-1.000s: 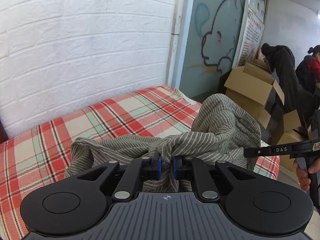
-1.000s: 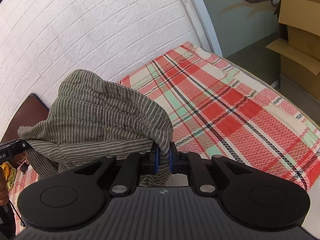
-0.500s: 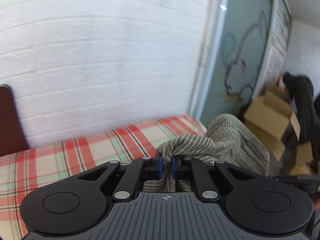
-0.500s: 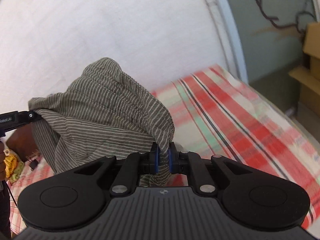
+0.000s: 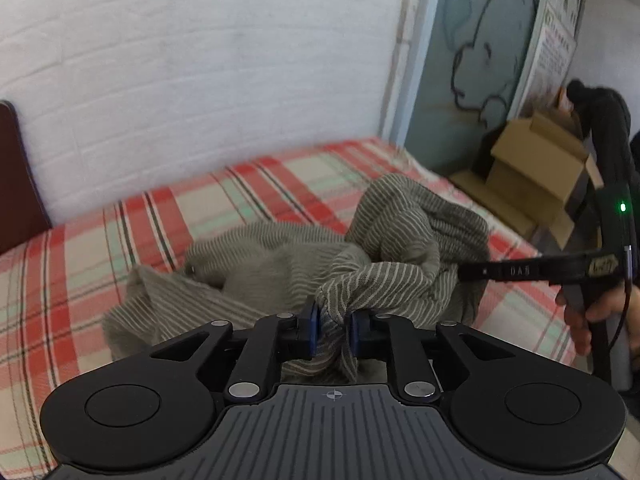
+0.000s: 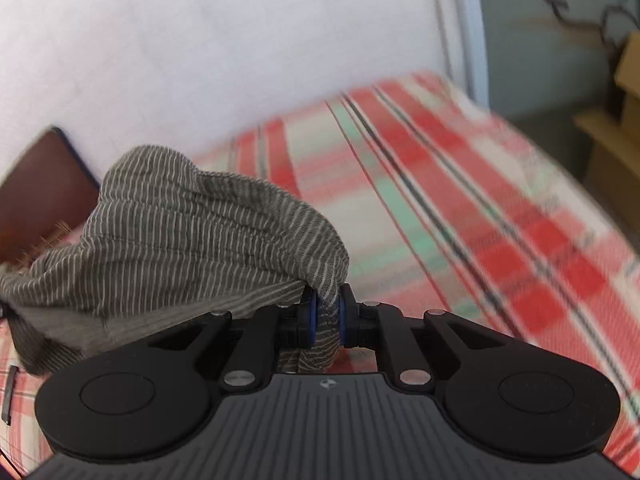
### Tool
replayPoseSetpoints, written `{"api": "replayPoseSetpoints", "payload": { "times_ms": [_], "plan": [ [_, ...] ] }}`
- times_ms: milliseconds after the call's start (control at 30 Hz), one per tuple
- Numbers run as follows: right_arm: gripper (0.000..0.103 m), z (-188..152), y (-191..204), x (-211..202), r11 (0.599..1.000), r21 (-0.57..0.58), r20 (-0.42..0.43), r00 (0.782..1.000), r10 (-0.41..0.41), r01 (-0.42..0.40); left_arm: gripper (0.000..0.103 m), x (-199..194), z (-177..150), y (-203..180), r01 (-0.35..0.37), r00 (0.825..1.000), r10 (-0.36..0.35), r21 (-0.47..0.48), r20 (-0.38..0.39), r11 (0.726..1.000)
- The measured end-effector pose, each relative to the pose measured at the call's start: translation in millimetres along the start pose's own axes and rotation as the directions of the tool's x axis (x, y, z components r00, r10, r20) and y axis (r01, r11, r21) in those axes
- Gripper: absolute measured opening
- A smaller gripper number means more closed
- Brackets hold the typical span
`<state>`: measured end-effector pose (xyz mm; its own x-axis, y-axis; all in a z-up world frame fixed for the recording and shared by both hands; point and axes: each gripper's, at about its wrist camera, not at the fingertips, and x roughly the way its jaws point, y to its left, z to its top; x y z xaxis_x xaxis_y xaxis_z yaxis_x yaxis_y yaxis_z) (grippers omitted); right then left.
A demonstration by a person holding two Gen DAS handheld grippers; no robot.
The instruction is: Fold clothes
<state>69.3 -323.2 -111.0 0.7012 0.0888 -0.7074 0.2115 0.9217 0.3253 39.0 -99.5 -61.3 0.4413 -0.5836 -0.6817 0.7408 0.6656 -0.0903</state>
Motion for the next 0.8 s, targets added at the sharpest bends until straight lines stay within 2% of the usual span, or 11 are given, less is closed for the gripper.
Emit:
{"api": "replayPoseSetpoints", "payload": {
  "times_ms": [33, 100, 133, 200, 300, 400, 467, 567, 633, 733, 800],
  "plan": [
    [0.015, 0.4, 1.3, -9.4, 1.0, -0.007, 0.03, 1.0, -0.001, 0.002, 0.042, -1.7, -4.6, 0.8, 0.002, 1.0, -0.002, 0.01, 0.008, 1.0],
    [0.022, 1.1, 4.0, -28.3, 1.0, -0.022, 0.089, 0.996, -0.004, 0.006, 0.061, -19.1, -8.1, 4.9, 0.001, 0.998, -0.002, 0.012, 0.055, 1.0],
    [0.025, 1.5, 5.3, -37.7, 1.0, -0.029, 0.118, 0.993, -0.005, 0.008, 0.066, -31.1, -8.3, 7.9, -0.002, 0.996, 0.001, 0.011, 0.084, 1.0],
    [0.037, 2.2, 8.0, -56.5, 0.999, -0.043, 0.177, 0.984, -0.006, 0.013, 0.077, -58.6, -11.6, 14.4, -0.035, 0.988, 0.032, 0.015, 0.149, 0.999],
    [0.045, 3.3, 11.9, -84.8, 0.998, -0.063, 0.263, 0.965, -0.006, 0.023, 0.084, -97.4, -21.0, 23.9, -0.104, 0.968, 0.096, 0.024, 0.231, 0.994],
    [0.05, 4.9, 17.7, -113.2, 0.996, -0.087, 0.347, 0.938, 0.005, 0.026, 0.083, -100.9, -35.8, 36.1, -0.146, 0.971, 0.144, -0.004, 0.19, 0.989],
    [0.051, 12.1, 37.0, -127.0, 0.987, -0.155, 0.371, 0.924, 0.095, -0.039, 0.082, -86.8, -48.2, 42.9, -0.134, 0.984, 0.136, -0.028, 0.118, 0.991],
    [0.055, 21.1, 83.9, -124.3, 0.934, -0.32, 0.302, 0.917, 0.262, -0.161, 0.082, -61.1, -62.7, 37.9, -0.093, 0.994, 0.095, -0.032, 0.062, 0.995],
    [0.055, 22.9, 117.0, -107.7, 0.888, -0.412, 0.215, 0.925, 0.312, -0.204, 0.082, -49.3, -68.2, 28.1, -0.075, 0.995, 0.075, -0.006, 0.065, 0.997],
    [0.055, 21.9, 161.1, -74.7, 0.828, -0.52, 0.104, 0.946, 0.306, -0.211, 0.082, -38.6, -69.6, 17.9, -0.07, 0.994, 0.068, 0.027, 0.09, 0.997],
    [0.055, 21.5, 175.6, -59.5, 0.811, -0.546, 0.058, 0.956, 0.288, -0.211, 0.082, -34.3, -67.5, 17.8, -0.061, 0.993, 0.059, 0.019, 0.102, 0.998]
  ]
}}
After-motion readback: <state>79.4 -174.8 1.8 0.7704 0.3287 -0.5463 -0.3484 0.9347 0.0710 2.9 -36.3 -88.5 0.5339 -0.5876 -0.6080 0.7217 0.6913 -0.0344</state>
